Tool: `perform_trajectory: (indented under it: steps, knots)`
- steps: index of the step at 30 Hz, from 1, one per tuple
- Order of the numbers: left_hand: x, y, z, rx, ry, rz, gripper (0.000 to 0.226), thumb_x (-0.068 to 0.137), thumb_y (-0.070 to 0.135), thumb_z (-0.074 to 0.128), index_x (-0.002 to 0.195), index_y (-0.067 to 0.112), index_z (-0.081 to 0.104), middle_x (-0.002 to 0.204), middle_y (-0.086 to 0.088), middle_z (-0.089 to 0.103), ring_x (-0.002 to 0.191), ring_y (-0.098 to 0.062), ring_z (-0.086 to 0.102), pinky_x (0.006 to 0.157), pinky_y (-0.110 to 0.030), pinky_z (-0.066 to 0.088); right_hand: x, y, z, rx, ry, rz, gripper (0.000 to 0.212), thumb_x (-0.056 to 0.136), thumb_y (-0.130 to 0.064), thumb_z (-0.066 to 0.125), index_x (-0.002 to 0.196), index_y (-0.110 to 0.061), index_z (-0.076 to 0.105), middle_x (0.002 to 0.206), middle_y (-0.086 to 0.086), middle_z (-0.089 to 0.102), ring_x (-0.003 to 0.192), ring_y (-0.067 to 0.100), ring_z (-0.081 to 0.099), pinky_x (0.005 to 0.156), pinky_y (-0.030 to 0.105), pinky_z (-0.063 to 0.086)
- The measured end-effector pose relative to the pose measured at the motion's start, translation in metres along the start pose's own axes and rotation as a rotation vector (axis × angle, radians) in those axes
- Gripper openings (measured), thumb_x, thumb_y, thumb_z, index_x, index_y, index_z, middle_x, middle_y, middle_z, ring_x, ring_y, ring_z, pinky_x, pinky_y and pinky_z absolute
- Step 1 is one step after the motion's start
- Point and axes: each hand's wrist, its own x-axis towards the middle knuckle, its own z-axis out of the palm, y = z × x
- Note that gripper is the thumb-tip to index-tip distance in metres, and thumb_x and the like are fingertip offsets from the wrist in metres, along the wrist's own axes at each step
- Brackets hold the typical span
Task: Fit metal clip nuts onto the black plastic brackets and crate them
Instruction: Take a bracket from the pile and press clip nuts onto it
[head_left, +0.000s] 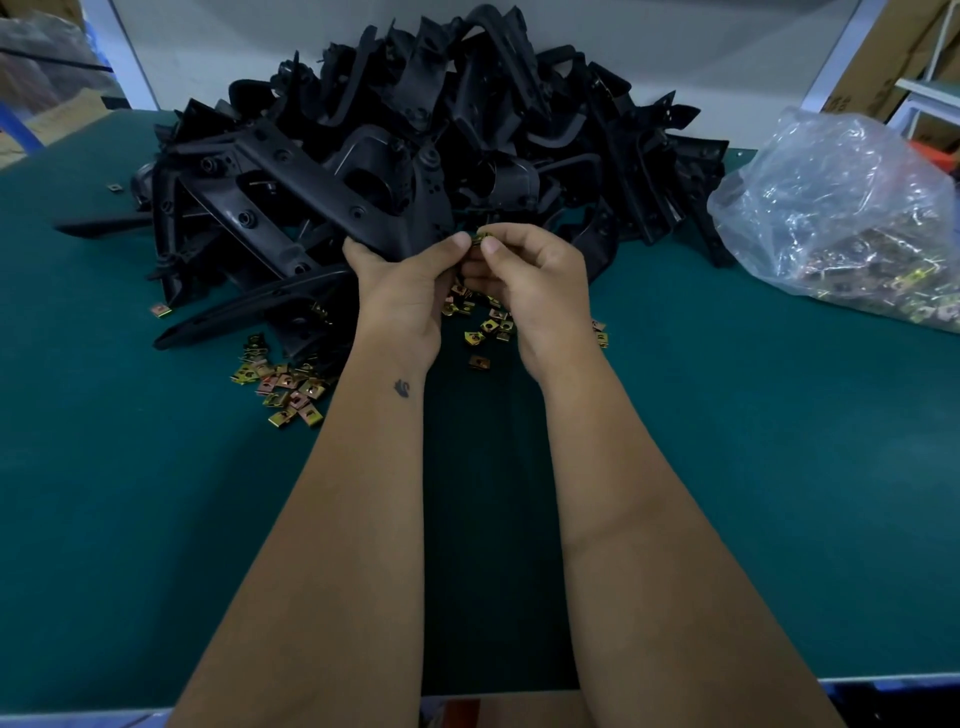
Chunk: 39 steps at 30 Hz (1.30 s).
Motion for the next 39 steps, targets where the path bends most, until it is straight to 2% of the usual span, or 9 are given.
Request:
perform_trajectory:
  steps: [3,8,11,17,39]
  knots:
    - [-0.002,0.0,0.001,-0.014,-0.016,-0.006,0.075,0.082,-0.019,0.065,0.141,0.008,0.028,0.119,-0.017,0.059,0.099,-0.026,0.067,0.088,-0.037,0.058,-0.001,-0.002,0.0,0.104,-0.026,0.034,0.011,0.095,0.004,0.055,0.096,0.002,0.066,0.081,0.011,0.068,0.072,0.015,0.067,0.07,0.027,0.057]
    - [-0.001,0.002,0.001,-0.077,-0.047,-0.035,0.068,0.084,-0.017,0.064,0.137,0.012,0.031,0.118,-0.02,0.06,0.088,-0.022,0.069,0.075,-0.031,0.059,-0.003,-0.005,0.002,0.284,-0.086,0.106,0.014,0.096,0.005,0.051,0.092,0.0,0.064,0.078,0.01,0.067,0.067,0.012,0.065,0.068,0.025,0.058]
    - [-0.002,0.002,0.001,-0.089,-0.059,-0.035,0.067,0.085,-0.016,0.063,0.137,0.012,0.032,0.11,-0.017,0.062,0.082,-0.021,0.069,0.072,-0.029,0.058,-0.003,-0.007,0.001,0.365,-0.131,0.142,0.017,0.097,0.005,0.048,0.093,0.0,0.063,0.078,0.009,0.068,0.068,0.012,0.066,0.069,0.024,0.058]
    - [-0.001,0.003,-0.001,-0.07,-0.108,-0.012,0.054,0.086,-0.015,0.062,0.123,0.013,0.036,0.099,-0.012,0.063,0.078,-0.018,0.069,0.074,-0.029,0.059,-0.004,-0.007,-0.003,0.461,-0.2,0.177,0.017,0.098,0.005,0.047,0.095,0.001,0.063,0.079,0.009,0.07,0.071,0.014,0.068,0.069,0.024,0.058]
    - [-0.007,0.004,0.004,-0.058,-0.169,-0.01,0.051,0.087,-0.012,0.061,0.125,0.012,0.037,0.093,-0.007,0.065,0.074,-0.014,0.069,0.065,-0.023,0.056,-0.004,-0.006,-0.012,0.561,-0.273,0.188,0.018,0.098,0.003,0.045,0.096,-0.002,0.062,0.077,0.007,0.071,0.072,0.013,0.069,0.07,0.023,0.058]
